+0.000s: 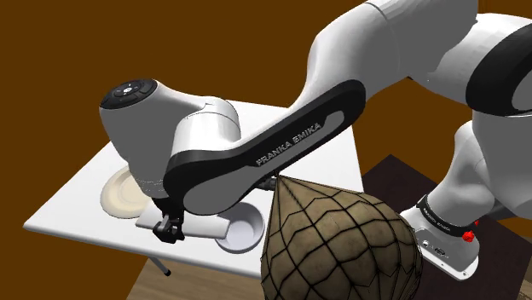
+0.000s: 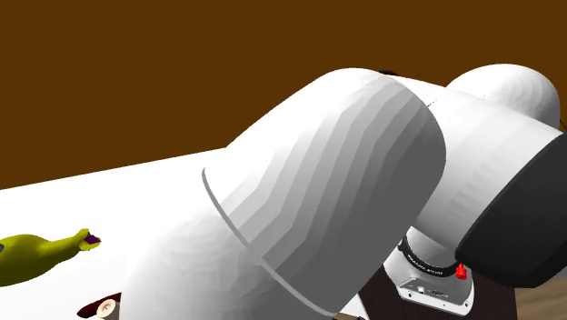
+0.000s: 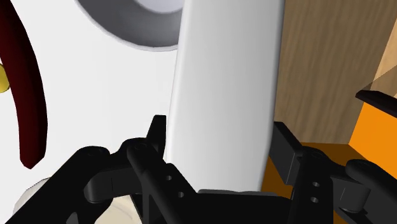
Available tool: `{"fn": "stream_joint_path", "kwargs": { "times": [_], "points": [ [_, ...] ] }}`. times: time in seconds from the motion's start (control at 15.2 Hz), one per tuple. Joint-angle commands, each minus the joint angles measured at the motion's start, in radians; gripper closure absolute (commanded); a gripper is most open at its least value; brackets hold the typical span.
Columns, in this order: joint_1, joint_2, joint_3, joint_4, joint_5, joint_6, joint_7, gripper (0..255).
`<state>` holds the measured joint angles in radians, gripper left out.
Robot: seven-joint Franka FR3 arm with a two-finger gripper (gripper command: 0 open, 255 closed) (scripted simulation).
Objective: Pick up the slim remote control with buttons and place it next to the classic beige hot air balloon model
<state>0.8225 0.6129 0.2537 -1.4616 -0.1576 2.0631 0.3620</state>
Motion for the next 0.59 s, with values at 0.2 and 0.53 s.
{"fn": "stream_joint_path", "kwargs": {
  "times": [0.2,0.53],
  "points": [
    [0.001,0.031,-0.006,-0.019,-0.008,0.050,0.003,255],
    [0.004,0.064,-0.012,-0.035,-0.017,0.098,0.008,255]
  ]
}}
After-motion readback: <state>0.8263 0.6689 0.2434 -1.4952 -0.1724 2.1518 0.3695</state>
